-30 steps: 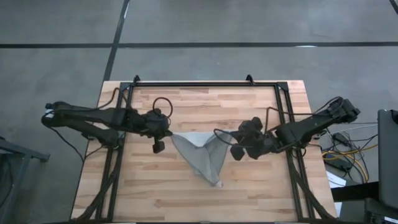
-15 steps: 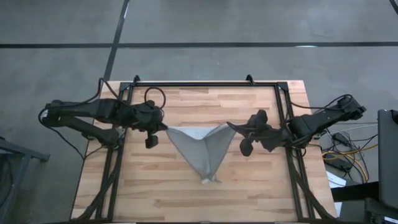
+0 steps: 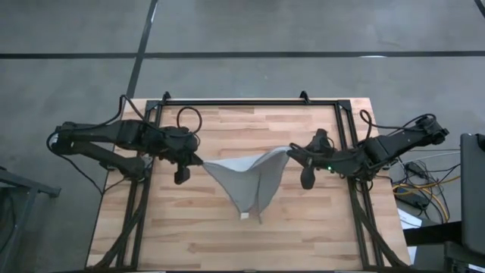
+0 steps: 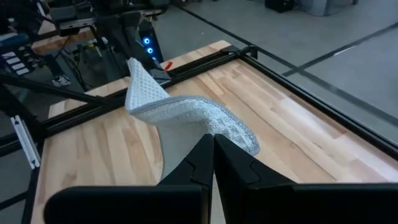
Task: Fold microfiber towels
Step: Prepare the microfiber cloth on the table
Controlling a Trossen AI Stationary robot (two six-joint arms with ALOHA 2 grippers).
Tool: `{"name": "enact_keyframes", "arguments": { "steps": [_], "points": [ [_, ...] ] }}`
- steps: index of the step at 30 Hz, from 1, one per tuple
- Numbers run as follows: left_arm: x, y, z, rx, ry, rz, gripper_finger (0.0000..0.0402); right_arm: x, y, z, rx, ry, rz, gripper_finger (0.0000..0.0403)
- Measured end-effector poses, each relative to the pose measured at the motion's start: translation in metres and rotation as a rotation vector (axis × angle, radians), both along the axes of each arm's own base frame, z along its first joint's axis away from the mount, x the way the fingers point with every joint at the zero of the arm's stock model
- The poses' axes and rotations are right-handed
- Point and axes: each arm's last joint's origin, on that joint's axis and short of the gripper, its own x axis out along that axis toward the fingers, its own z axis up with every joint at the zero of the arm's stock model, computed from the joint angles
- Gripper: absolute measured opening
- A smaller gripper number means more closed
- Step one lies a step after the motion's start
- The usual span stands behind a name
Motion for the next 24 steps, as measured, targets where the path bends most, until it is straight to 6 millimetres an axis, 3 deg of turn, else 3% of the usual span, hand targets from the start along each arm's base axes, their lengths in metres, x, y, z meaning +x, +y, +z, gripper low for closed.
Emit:
{"name": "enact_keyframes", "arguments": {
  "steps": [11, 17, 24],
  "points": [
    [-0.007, -0.008, 0.004, -0.191, -0.002, -0.173, 0.0, -0.015, 0.0, 0.009, 0.014, -0.018, 0.102, 0.0008],
    [-0.03, -0.009, 0.017, -0.232, -0.084, -0.304, 0.0, -0.03, -0.003, 0.019, -0.026, -0.049, 0.148, 0.0008],
    [-0.054, -0.007, 0.035, -0.268, -0.19, -0.297, 0.0, -0.039, -0.005, 0.026, 0.014, -0.088, 0.216, 0.0008]
  ]
}}
